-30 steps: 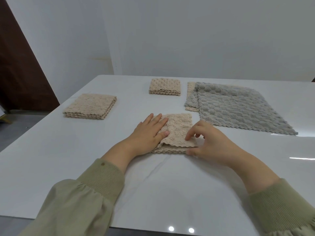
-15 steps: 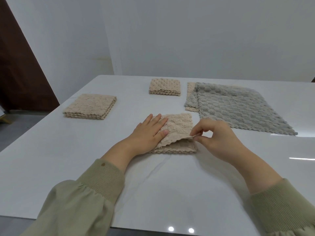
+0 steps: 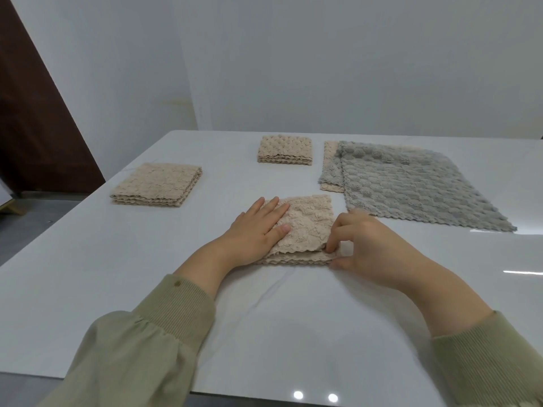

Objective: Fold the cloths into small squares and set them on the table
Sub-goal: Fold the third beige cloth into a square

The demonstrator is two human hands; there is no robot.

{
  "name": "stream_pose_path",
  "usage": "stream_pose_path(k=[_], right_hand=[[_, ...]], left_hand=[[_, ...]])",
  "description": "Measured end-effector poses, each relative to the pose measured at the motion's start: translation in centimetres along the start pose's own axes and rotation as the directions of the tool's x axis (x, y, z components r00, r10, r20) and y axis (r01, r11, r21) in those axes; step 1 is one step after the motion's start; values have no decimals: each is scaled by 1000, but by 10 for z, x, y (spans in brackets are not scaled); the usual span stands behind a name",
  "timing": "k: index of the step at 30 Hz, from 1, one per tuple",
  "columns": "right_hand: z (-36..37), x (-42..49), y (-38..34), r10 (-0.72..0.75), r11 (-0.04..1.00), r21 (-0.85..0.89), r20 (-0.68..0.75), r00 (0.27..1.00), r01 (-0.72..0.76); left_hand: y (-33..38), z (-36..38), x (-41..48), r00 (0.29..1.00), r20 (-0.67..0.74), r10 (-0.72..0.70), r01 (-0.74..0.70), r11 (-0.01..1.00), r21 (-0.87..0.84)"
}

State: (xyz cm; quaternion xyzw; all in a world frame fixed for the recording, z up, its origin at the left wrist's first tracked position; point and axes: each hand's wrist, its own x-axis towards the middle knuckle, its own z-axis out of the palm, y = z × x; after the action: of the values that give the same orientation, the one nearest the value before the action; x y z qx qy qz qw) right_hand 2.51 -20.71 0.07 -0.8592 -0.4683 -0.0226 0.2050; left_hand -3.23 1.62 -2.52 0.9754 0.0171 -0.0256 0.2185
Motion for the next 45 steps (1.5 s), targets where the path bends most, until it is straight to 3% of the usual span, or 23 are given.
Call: stream_pose_path(k=[8, 11, 13, 16, 18, 21, 23, 26, 28, 30, 32, 34, 36, 41, 45], right_hand=[[-2, 1, 6, -64, 998, -32, -119, 991, 60], [0, 2, 6, -89, 993, -80, -12, 996, 87], [-4, -1, 3, -38, 999, 4, 26, 999, 38], [-8, -1, -4, 83, 964, 266, -193, 978, -30], [-1, 4, -12, 108, 966, 257, -317, 942, -24], [17, 11, -9, 66, 997, 33, -51, 996, -65], [17, 12, -3, 161, 987, -23, 45, 986, -160], [10, 13, 3, 173, 984, 1, -175, 969, -176], [14, 18, 0, 150, 989, 57, -429, 891, -139], [22, 29, -8, 143, 989, 52, -547, 825, -137], [35, 44, -15, 143, 987, -8, -427, 893, -162], [47, 52, -17, 194, 973, -95, -159, 968, -211], [52, 55, -11, 270, 953, -144, 6, 963, -266], [45, 50, 8, 392, 918, -88, 57, 918, -386], [34, 43, 13, 413, 892, 255, -121, 903, -373]], left_hand=[[2, -1, -1, 1000, 5, -10, 10, 999, 32], [2, -1, -1, 1000, 17, -16, 14, 997, 76], [2, -2, -1, 999, 30, -14, 11, 995, 96], [3, -4, -2, 999, 41, -9, 5, 995, 98], [2, -4, -2, 999, 41, -4, 0, 996, 89], [1, -5, -3, 999, 51, 3, -8, 995, 102], [-3, -8, -5, 997, 80, -11, 2, 994, 111], [-5, -14, -7, 1000, 9, -27, 26, 996, 88], [-3, -16, -5, 989, -148, -5, 10, 999, 33], [2, -14, -3, 983, -185, 5, 0, 1000, 29], [4, -6, -2, 996, -86, -10, 21, 992, 124], [1, 0, -1, 999, -13, -52, 53, 982, 179], [-1, 1, 0, 996, 6, -93, 90, 979, 182], [-5, 2, -2, 997, -9, -80, 80, 984, 158], [-13, -3, 1, 979, -163, -126, 121, 992, -42]])
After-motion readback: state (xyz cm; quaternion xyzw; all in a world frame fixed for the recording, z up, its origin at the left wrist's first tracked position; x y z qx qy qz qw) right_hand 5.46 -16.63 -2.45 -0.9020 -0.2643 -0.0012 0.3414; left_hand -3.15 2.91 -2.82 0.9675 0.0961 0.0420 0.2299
